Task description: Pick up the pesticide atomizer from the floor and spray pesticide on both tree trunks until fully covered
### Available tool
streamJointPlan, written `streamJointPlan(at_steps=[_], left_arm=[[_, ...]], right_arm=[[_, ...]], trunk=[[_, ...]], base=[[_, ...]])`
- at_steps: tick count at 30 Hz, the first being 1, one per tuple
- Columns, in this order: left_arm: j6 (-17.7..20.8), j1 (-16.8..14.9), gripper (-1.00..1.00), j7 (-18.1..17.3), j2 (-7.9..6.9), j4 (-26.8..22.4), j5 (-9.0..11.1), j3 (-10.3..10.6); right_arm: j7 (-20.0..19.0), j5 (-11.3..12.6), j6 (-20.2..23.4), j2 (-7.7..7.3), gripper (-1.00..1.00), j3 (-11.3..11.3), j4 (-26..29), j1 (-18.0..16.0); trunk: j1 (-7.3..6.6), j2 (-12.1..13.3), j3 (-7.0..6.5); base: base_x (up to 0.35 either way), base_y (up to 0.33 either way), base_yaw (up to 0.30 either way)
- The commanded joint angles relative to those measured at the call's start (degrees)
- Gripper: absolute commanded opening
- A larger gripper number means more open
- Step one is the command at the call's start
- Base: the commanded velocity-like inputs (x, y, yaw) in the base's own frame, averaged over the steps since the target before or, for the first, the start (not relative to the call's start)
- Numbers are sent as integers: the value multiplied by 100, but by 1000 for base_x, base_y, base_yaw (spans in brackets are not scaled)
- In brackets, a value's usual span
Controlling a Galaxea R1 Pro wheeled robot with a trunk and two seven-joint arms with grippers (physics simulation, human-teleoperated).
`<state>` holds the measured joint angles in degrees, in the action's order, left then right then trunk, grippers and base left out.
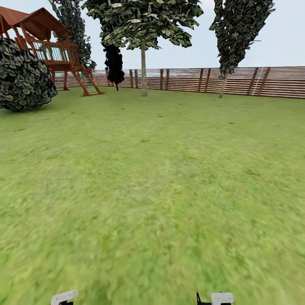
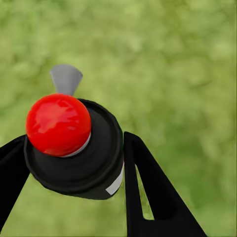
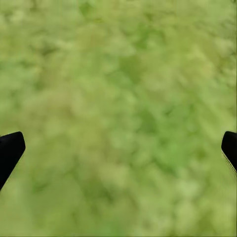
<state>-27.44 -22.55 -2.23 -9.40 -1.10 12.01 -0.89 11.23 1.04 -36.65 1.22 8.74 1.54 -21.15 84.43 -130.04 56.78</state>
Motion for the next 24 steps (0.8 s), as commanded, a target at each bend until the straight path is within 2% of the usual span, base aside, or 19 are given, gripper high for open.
streamJointPlan(at_steps=[1, 24], left_arm=[[-16, -3, -100, -23, 0, 5, 30, -7], [-26, -3, -100, -23, -9, 4, 30, -7]], right_arm=[[42, 10, -9, 1, 100, 48, -5, -4], [40, 10, -9, 1, 100, 48, -5, -4]], trunk=[[3, -2, 5], [3, -2, 5]], base=[[337, 0, 0], [337, 0, 0]])
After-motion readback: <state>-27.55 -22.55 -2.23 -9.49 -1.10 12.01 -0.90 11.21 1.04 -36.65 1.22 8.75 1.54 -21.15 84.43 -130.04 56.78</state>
